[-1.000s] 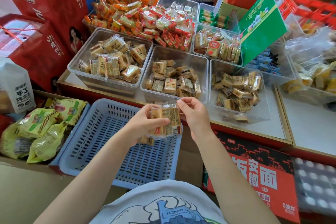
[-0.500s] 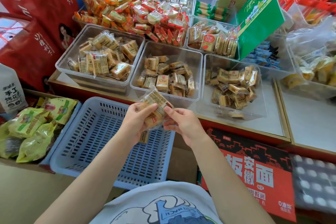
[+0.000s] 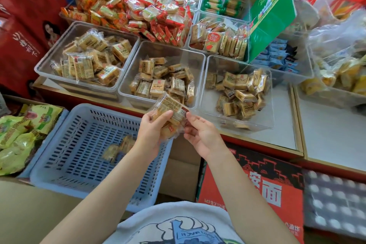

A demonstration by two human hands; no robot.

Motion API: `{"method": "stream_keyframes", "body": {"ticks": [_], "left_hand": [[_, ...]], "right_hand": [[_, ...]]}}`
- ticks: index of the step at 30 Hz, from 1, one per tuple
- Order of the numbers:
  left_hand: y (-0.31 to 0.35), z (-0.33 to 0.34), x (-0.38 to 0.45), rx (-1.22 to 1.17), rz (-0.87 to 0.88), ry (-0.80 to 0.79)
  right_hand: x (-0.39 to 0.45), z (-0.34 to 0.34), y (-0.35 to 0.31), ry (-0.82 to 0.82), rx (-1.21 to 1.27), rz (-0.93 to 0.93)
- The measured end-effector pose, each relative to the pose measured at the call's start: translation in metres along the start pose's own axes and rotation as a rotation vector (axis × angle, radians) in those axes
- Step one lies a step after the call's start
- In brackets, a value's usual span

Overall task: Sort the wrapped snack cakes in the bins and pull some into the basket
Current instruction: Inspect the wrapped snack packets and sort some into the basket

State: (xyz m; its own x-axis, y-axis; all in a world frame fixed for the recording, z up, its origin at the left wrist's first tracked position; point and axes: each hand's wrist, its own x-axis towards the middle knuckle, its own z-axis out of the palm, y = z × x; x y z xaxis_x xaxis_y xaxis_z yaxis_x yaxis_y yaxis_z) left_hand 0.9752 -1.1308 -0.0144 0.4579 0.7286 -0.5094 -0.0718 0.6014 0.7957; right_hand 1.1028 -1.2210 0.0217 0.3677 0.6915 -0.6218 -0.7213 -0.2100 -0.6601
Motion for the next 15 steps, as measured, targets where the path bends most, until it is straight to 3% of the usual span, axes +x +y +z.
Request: {"method": "stream_keyframes", "body": {"ticks": [3, 10, 15], "left_hand": [[-0.008, 0.017, 0.003, -0.043, -0.022, -0.001], [-0.020, 0.044, 0.004, -0.015, 0.025, 0.183], [-0.019, 0.049, 0.004, 0.036, 0.049, 0.183]], "right_hand": [[0.004, -0.020, -0.014, -0.049, 0.021, 0.015], [0.023, -0.044, -0.029, -0.146, -0.405, -0.136], [0.030, -0.051, -0.028, -0.169, -0.433, -0.116]]}}
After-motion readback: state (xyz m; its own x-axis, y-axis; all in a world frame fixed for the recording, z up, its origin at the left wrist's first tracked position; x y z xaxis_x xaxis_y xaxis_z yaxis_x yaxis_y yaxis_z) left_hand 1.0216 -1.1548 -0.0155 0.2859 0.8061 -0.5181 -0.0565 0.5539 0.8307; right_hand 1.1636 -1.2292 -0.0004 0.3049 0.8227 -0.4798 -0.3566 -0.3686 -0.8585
